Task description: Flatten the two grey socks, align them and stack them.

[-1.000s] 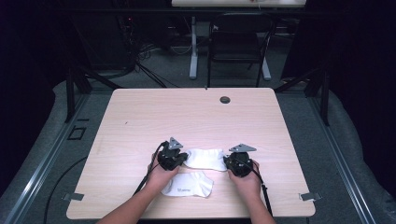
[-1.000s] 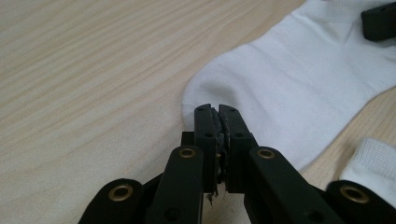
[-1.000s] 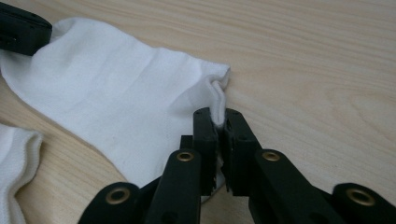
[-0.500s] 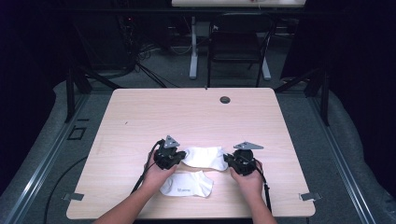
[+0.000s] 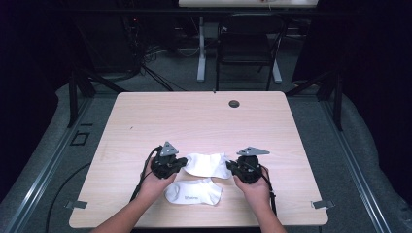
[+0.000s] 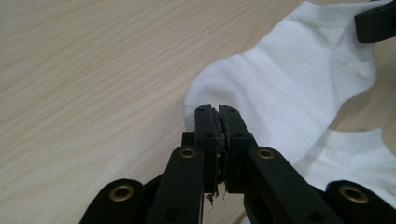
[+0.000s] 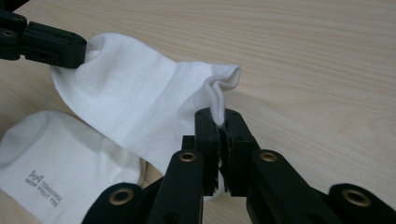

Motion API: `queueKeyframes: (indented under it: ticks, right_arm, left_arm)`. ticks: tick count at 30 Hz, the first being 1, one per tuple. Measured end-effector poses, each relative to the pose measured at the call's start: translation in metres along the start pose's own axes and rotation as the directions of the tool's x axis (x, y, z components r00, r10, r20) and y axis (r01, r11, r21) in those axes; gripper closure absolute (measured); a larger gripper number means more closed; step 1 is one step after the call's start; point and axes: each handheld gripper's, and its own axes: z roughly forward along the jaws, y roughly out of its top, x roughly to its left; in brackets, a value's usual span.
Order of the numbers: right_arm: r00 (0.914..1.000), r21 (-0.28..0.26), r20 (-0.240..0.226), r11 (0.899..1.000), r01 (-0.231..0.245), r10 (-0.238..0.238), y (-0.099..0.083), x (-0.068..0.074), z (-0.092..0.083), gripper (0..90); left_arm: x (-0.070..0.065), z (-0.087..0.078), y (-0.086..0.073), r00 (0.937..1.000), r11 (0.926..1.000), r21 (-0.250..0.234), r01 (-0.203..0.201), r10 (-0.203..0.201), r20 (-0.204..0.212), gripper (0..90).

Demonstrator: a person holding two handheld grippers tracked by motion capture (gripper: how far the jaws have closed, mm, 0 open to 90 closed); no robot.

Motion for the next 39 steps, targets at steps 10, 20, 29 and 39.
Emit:
queueKeyframes:
  ticks: [10,20,29,39]
  right_arm:
    - [0.9991,0.015,-0.041,1.0,0.013,-0.012,-0.001,0.015,-0.006,86.3]
    - [0.9959,0.013,-0.076,0.999,0.051,-0.05,-0.008,0.036,-0.014,86.3]
    - [0.9913,0.022,-0.107,0.997,0.08,-0.077,-0.018,0.05,-0.023,86.4]
    - [0.9885,0.023,-0.119,0.995,0.097,-0.093,-0.028,0.056,-0.022,86.3]
  left_arm:
    - [-0.004,-0.022,-0.007,0.9997,0.9999,-0.015,0.007,-0.007,0.023,87.5]
    - [-0.009,-0.043,-0.026,0.998,0.9991,-0.023,0.036,-0.035,0.053,87.5]
    - [-0.015,-0.057,-0.04,0.9975,0.9992,-0.019,0.034,-0.033,0.062,87.4]
    - [-0.022,-0.066,-0.054,0.9989,0.9999,-0.003,0.009,-0.009,0.046,87.4]
